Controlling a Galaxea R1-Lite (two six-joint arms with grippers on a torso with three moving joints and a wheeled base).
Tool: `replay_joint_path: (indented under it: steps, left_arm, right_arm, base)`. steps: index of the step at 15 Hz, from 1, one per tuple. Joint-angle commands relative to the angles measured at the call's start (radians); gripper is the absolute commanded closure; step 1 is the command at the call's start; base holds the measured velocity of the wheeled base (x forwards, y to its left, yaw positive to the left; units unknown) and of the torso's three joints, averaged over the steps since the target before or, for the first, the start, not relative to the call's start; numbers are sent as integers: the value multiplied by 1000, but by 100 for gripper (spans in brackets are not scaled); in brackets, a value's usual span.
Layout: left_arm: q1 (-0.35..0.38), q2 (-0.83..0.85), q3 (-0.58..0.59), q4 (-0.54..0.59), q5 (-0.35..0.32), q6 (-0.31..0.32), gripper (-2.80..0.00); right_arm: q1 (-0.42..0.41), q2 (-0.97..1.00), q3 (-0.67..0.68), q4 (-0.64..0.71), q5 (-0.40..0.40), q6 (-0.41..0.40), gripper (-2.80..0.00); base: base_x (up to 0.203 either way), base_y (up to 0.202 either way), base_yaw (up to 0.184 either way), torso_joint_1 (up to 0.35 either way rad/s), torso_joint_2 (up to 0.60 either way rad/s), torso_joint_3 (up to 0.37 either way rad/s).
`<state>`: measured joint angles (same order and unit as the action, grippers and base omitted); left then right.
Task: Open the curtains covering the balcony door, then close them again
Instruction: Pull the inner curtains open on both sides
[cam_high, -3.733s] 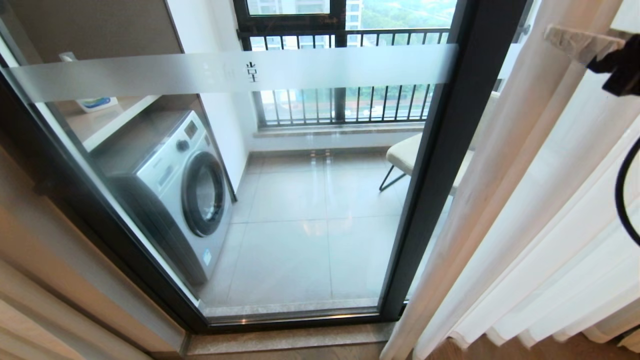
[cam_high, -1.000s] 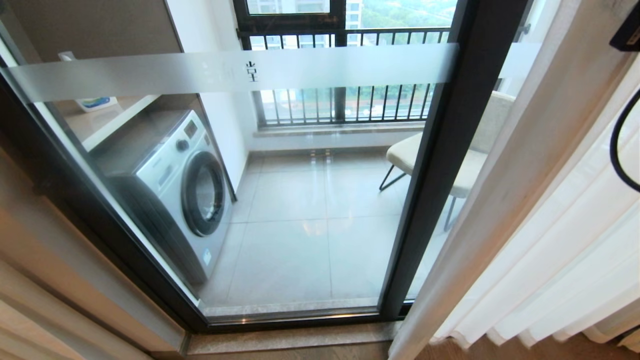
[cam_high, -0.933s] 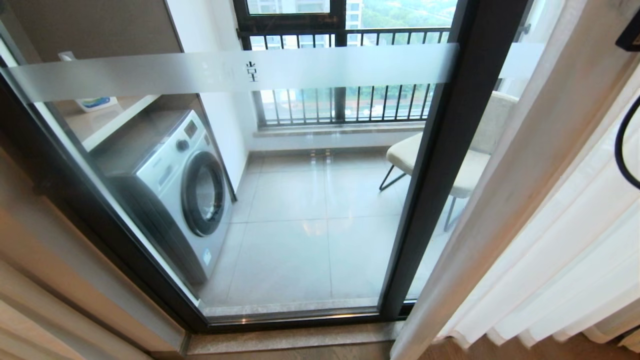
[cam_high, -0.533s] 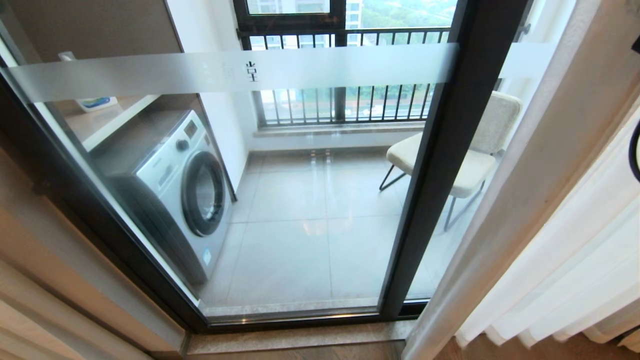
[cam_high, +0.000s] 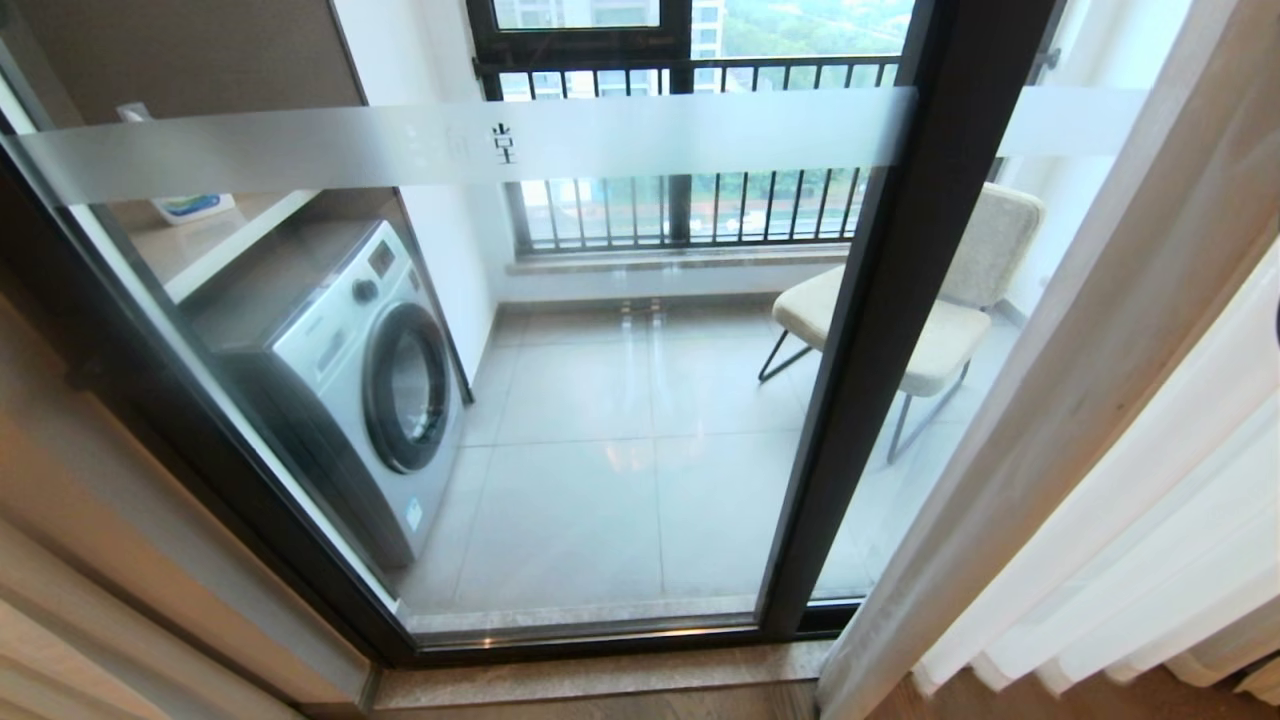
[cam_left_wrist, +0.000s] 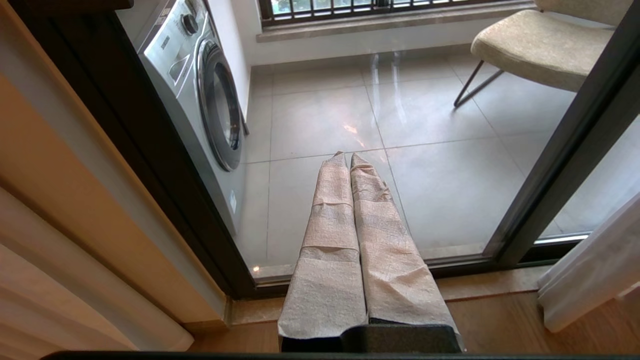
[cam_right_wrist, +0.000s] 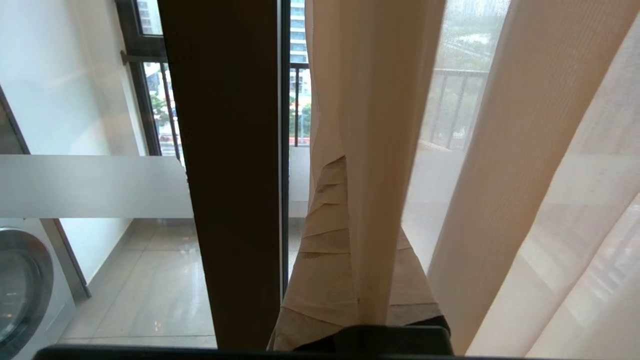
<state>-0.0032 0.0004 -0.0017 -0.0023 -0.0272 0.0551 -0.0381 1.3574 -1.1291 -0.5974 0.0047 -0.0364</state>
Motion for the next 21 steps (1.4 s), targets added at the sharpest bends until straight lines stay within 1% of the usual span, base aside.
replay_joint_path:
  steps: [1, 21]
  left_arm:
    - [0, 0, 0, -1, 0, 0, 0]
    - [0, 0, 0, 1, 0, -6, 0]
  right_arm:
    - [-2, 5, 0, -3, 0, 0, 0]
    - [-2, 9, 0, 1, 1, 1, 0]
  base:
    - [0, 0, 0, 0, 0, 0]
    - [0, 0, 0, 0, 0, 0]
